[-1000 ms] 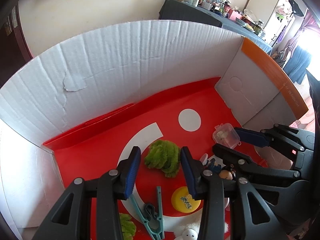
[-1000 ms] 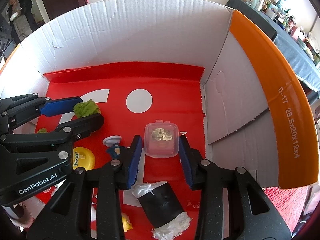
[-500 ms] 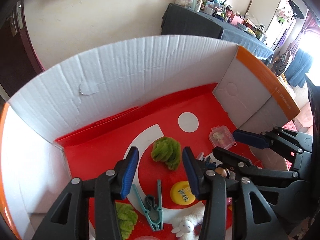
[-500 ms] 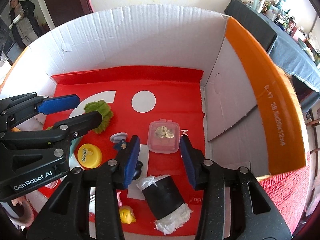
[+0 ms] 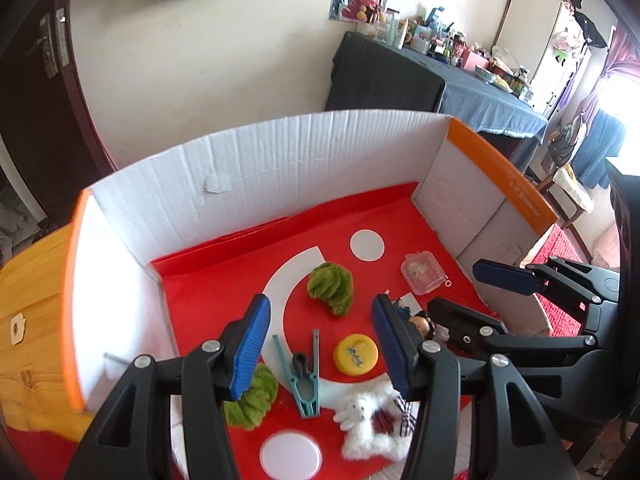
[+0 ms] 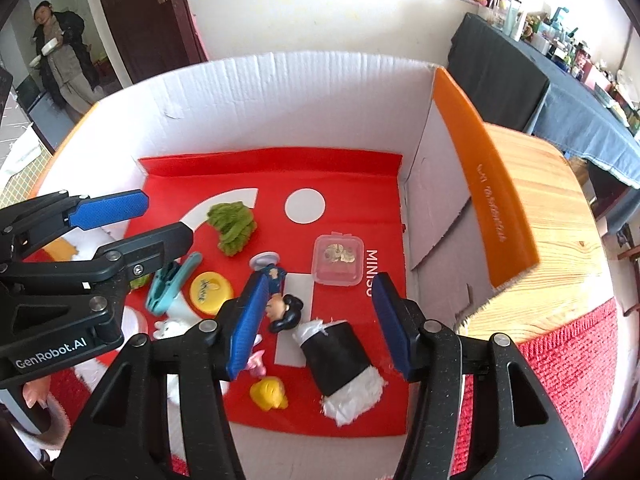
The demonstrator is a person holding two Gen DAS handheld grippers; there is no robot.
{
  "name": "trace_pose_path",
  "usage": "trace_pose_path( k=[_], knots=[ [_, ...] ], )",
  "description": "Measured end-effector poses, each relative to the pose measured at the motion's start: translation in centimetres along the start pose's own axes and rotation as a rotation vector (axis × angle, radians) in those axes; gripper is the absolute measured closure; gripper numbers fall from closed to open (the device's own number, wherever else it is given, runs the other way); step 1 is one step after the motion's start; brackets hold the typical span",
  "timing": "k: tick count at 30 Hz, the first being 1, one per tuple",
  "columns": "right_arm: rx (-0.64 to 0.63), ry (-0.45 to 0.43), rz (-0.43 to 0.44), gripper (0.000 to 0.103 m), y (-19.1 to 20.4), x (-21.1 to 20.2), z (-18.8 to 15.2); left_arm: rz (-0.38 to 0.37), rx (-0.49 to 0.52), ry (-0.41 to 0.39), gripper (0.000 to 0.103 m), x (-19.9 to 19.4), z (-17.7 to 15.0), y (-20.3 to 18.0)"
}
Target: Organize objects
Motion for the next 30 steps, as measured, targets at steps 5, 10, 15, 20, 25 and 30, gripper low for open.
trace_pose_path(
  k=[5,10,15,20,25,30],
  knots=[
    [-0.017,-0.066,0.005,0.049,-1.3,-1.1,0.7,0.014,-0.021,-0.046,0.043,-1.4,-0.7,-0.1],
    [-0.046,-0.149,0.002,0.041,-1.4,-2.7,0.7,0.024,-0.051,-0.109,0.036,-3.4,-1.9,0.3],
    [-0.060,-0.232,0.007,0.037,-1.4,-4.2,-0.1,0.054,-0.095,-0.176,0.032,-5.3,-3.6,1.0],
    [-0.058,-0.274,0.024,0.031,-1.6,-4.6,-1.3,0.083,-0.124,-0.245,0.023,-6.8,-5.2,1.2],
    [-0.062,-0.326,0.039,0.027,-1.9,-4.6,-2.6,0.114,-0.135,-0.303,0.014,-7.4,-6.7,1.0],
    [-0.053,-0.358,0.031,0.025,-2.6,-4.0,-3.7,0.154,-0.123,-0.324,0.014,-6.9,-8.1,0.5]
  ],
)
Point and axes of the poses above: each gripper's, at about its wrist camera, not at the fingertips, and x roughly the way its jaws point, y to its left, z to its top, the point moved 4 cm from there along x, roughly the way its jaws point, and after that the axes turned 5 degrees about -x, right-handed, at the moved point
